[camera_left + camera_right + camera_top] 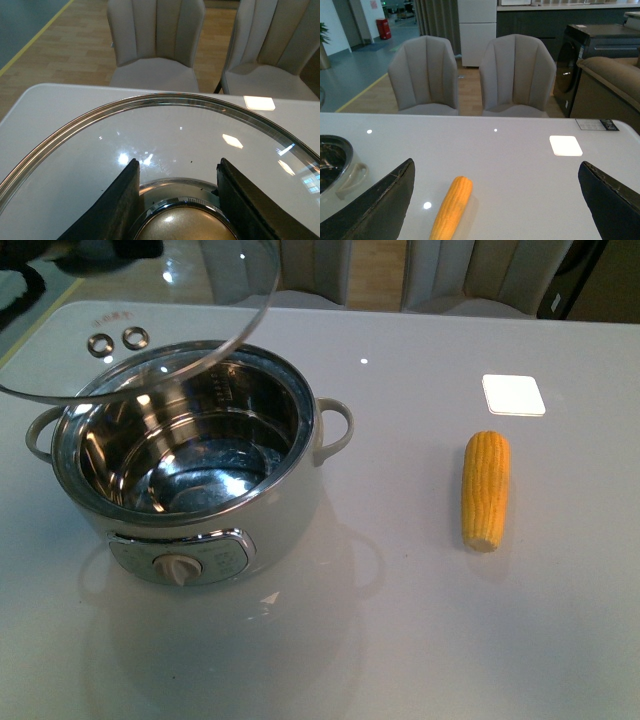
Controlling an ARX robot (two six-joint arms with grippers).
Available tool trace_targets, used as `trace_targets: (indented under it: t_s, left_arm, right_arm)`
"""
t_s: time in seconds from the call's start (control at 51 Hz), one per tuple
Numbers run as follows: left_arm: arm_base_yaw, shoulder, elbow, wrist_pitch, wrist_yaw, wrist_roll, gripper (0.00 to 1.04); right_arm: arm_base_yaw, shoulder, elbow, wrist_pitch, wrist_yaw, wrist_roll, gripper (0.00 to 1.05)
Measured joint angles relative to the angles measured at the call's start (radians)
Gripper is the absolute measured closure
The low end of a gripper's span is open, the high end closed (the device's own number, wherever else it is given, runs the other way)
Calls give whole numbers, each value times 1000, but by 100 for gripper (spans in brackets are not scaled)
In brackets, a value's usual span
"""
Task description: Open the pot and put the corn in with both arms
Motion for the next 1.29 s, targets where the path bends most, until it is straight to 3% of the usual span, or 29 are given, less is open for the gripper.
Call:
trace_targets:
  t_s: [0.275,0.51,0.765,1.294]
  left_arm:
    - [176,-53,-40,41,38,50,64]
    - [415,-36,-103,131,73,98,64]
    - [598,108,-118,245,58,144,64]
    - [621,389,-119,414,52,101,64]
  right_arm:
    - [0,0,0,0,0,0,9]
    - [0,0,0,0,0,0,9]
    - [0,0,0,0,0,0,9]
    - [0,0,0,0,0,0,9]
